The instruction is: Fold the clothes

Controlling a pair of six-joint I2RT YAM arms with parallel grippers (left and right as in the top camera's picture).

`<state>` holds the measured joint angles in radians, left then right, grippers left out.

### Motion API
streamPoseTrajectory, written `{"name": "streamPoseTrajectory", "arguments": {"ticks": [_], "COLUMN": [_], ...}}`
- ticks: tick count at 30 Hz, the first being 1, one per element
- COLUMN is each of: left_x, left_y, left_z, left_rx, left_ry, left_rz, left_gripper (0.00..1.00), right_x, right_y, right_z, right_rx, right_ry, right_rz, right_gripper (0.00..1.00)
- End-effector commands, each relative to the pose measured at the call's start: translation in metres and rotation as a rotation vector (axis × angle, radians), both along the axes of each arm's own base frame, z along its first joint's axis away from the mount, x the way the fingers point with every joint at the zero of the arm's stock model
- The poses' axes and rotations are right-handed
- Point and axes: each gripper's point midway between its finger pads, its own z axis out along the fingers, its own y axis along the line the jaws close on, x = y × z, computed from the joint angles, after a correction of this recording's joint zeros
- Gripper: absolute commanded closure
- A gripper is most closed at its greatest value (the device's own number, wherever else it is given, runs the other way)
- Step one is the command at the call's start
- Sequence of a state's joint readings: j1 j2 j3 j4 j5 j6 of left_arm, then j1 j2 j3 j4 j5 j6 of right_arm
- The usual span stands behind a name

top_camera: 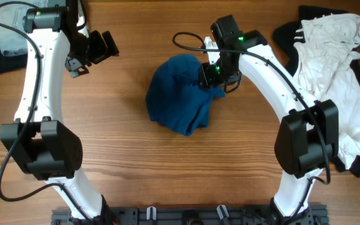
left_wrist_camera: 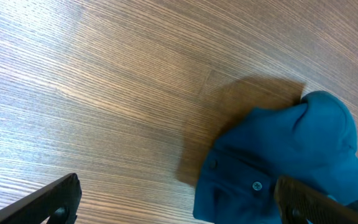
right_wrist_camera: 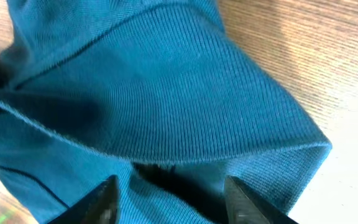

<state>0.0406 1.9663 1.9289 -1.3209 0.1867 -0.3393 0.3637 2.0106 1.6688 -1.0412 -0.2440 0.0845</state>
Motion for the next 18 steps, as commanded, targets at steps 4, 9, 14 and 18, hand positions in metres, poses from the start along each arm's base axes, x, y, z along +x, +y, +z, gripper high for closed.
{"name": "streamPoseTrajectory", "arguments": {"ticks": [4, 9, 14, 18], "left_x": [0.001, 0.0, 0.0, -0.001], "left_y": [0.001, 0.001, 0.001, 0.001], "left_z": [-0.004, -0.004, -0.004, -0.004], "left_rx": [0.004, 0.004, 0.004, 0.004], "left_ry": [0.012, 0.012, 0.013, 0.016], "left_rz": [0.005, 0.005, 0.005, 0.005], "left_gripper": [0.0, 0.0, 0.0, 0.0], "right_x": [-0.024, -0.03, -0.028, -0.032], "right_y": [0.011, 0.019, 0.001, -0.026], "right_z": [-0.021, -0.02, -0.026, -0.027], "right_rx": [0.041, 0.064, -0.045, -0.175], "right_ry": [0.083, 0.096, 0.109, 0.126], "right_rz": [0.08, 0.098, -0.007, -0.115], "right_gripper": [0.37, 0.75, 0.96, 0.96]}}
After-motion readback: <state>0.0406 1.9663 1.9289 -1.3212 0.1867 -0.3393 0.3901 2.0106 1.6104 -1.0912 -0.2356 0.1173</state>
